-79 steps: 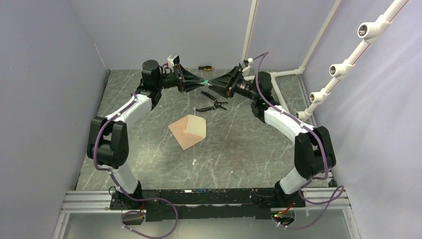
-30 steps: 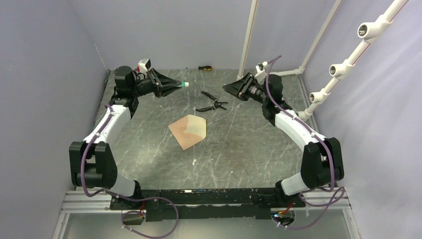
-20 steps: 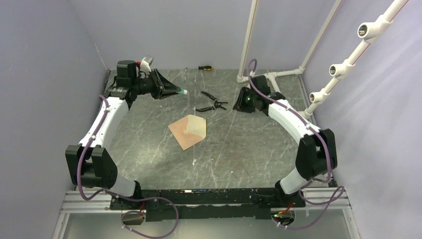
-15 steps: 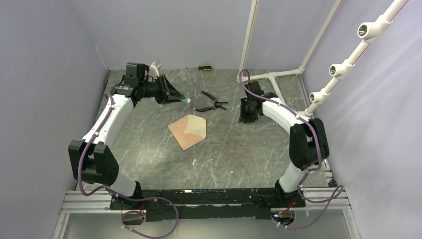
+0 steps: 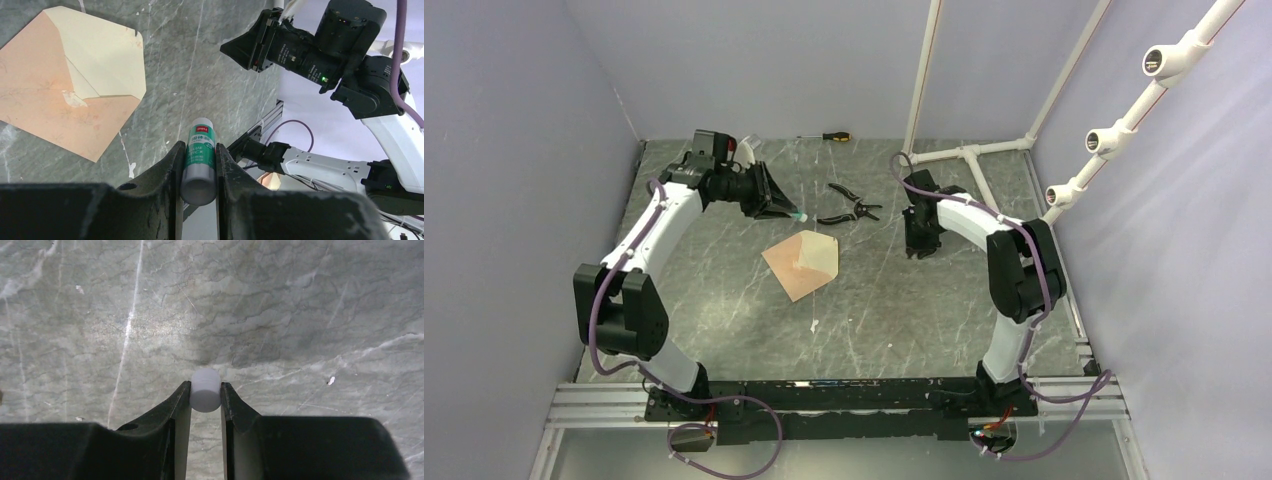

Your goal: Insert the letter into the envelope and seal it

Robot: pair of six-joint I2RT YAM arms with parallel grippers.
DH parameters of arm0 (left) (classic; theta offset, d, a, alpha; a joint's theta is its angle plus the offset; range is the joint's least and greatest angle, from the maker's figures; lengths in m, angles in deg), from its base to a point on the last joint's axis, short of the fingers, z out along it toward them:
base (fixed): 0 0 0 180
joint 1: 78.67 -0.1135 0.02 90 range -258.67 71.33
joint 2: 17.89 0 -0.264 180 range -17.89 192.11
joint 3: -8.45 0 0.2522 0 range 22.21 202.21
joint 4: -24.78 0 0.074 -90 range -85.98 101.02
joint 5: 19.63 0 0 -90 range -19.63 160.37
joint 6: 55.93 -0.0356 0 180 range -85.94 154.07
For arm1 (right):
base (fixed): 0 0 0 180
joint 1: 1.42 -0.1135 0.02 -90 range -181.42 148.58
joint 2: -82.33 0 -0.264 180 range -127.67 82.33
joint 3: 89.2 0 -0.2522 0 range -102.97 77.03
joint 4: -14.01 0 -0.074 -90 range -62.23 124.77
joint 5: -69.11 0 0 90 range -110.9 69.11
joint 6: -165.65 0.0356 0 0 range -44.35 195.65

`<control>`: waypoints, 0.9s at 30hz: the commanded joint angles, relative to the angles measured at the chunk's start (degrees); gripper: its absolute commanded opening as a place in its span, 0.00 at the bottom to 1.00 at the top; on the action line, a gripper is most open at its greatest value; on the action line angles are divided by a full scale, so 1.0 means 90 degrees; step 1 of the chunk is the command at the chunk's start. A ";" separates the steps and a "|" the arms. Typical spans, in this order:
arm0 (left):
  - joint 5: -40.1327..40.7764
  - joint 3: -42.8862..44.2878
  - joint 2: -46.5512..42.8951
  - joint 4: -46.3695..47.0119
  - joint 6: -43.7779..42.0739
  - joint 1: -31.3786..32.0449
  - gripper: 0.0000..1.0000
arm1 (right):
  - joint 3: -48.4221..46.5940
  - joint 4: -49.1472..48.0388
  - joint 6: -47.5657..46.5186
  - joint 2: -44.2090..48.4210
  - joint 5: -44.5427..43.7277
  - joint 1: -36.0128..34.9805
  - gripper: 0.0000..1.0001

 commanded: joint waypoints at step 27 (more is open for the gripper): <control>-0.0398 0.1049 0.0393 -0.0397 -0.0743 0.0155 0.02 | -0.0778 -0.0059 -0.0633 0.1468 0.0454 -0.0045 0.64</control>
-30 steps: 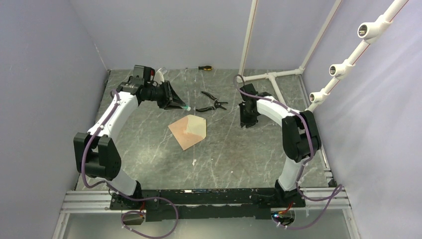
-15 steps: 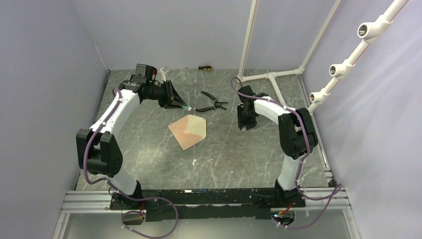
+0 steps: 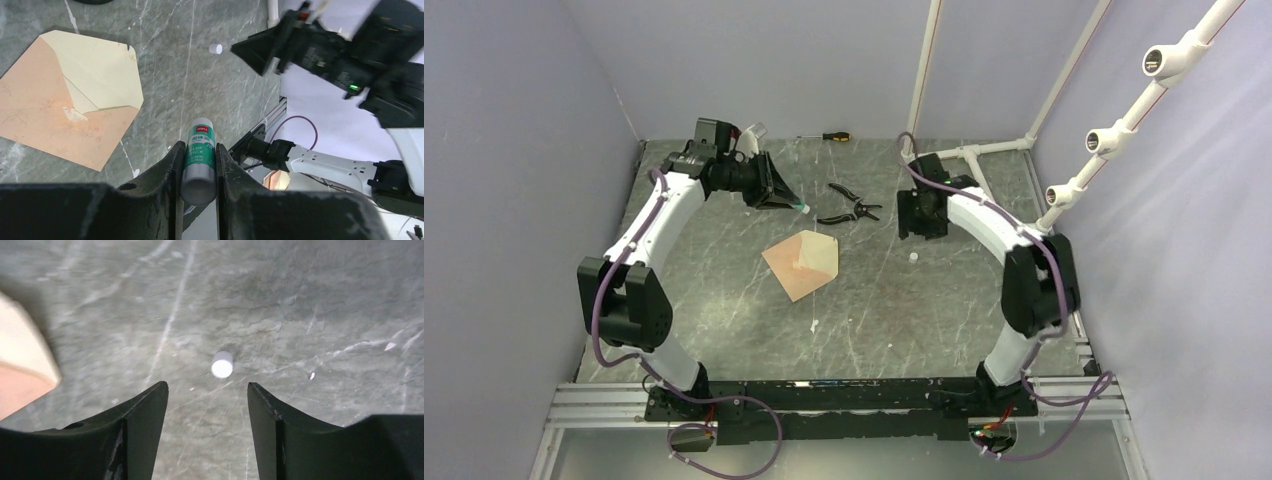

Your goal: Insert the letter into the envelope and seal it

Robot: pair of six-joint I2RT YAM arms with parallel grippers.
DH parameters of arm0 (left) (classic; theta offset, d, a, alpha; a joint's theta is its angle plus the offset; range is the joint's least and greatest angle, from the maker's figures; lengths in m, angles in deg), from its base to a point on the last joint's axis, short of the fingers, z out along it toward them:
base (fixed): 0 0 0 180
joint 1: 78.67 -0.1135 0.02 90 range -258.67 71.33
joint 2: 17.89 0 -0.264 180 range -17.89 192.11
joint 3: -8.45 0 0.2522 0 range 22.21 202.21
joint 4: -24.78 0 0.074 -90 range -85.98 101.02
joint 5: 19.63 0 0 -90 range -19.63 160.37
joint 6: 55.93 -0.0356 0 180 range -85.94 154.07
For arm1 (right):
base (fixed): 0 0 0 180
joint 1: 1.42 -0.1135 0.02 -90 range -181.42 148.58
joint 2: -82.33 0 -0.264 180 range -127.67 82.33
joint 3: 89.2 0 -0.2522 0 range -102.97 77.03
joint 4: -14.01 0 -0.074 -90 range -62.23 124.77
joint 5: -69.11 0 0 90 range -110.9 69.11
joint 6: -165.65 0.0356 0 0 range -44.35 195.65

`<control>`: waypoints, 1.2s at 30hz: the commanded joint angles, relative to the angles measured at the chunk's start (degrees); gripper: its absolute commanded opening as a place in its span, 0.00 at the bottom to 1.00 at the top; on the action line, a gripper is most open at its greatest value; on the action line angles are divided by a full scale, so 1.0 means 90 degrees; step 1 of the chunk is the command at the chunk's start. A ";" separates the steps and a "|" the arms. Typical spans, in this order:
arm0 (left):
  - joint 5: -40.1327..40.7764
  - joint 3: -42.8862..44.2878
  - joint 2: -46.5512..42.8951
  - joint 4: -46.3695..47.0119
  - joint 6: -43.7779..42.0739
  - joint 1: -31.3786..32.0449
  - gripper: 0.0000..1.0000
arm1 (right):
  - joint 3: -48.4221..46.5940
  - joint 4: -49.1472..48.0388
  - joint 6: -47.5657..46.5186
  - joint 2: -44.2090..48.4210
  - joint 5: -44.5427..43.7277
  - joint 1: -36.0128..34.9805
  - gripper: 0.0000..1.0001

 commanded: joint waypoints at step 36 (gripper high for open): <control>-0.2115 0.0514 -0.1148 0.0536 -0.2037 0.0998 0.16 | -0.0701 -0.2586 -0.3127 0.2382 0.3734 -0.2318 0.01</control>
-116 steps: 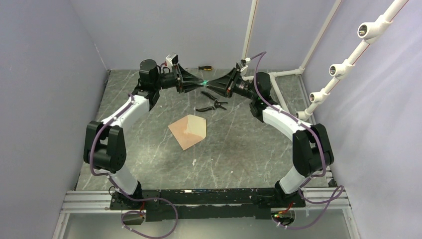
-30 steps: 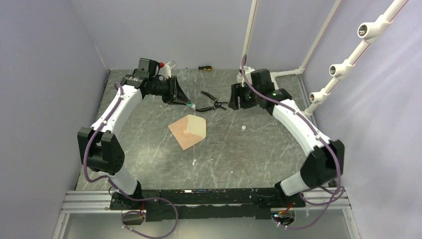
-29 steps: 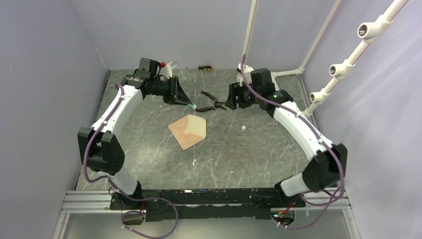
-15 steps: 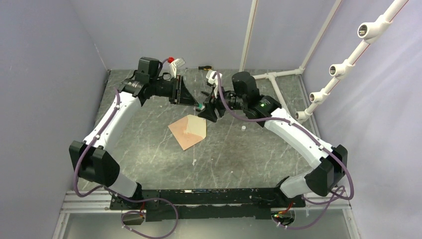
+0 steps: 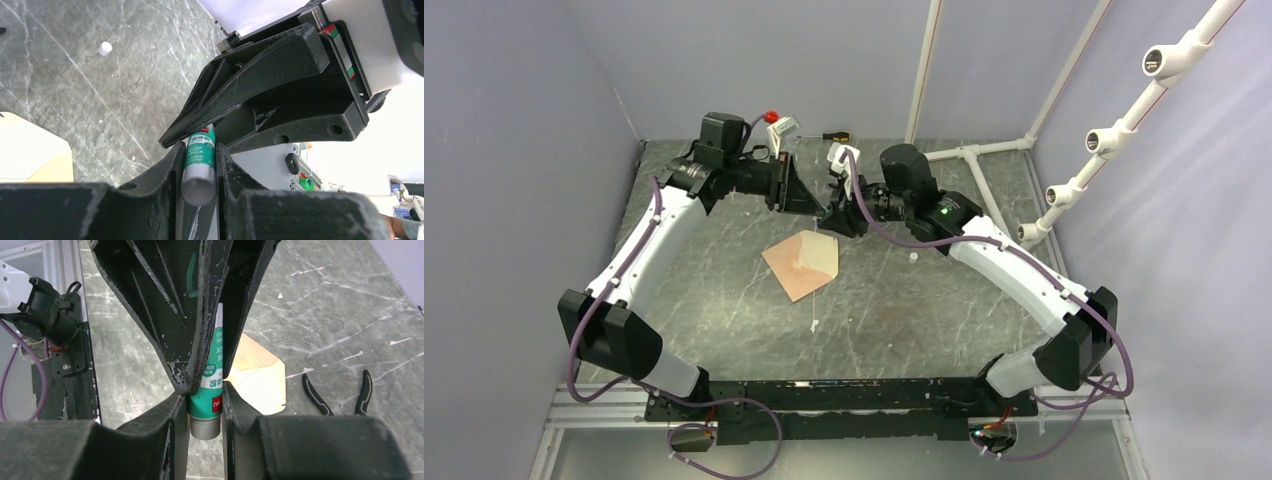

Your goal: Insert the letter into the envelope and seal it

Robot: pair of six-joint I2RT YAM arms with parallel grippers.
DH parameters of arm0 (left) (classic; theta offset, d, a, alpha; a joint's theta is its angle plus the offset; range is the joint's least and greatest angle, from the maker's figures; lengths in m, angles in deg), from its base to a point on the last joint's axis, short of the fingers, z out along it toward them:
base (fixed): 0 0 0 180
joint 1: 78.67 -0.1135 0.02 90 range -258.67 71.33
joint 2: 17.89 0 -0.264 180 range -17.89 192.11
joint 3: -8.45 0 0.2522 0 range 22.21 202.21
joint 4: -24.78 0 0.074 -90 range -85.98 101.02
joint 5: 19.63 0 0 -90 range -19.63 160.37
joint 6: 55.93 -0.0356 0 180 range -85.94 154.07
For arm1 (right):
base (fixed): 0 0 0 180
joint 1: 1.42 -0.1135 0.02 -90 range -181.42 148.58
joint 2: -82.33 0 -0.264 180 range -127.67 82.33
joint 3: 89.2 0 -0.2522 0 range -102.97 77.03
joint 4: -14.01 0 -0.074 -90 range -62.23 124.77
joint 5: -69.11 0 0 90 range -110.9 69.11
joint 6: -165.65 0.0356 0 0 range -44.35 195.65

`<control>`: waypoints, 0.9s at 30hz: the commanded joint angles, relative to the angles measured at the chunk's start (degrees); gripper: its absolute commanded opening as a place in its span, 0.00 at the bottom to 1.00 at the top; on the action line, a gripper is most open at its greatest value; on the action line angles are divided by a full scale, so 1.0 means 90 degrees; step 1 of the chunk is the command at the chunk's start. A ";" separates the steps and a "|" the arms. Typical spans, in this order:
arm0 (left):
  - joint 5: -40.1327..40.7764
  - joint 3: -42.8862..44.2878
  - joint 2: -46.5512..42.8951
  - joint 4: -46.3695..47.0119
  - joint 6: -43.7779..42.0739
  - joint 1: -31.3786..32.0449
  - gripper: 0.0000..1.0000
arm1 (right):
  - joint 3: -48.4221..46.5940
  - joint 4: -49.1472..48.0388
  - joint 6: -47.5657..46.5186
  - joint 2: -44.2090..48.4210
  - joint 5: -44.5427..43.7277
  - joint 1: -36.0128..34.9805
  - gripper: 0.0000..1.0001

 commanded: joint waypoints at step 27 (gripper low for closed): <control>0.2499 -0.1972 -0.1742 0.6038 0.2966 0.0076 0.64 | 0.0589 -0.4586 0.4568 0.0440 -0.0384 0.0000 0.00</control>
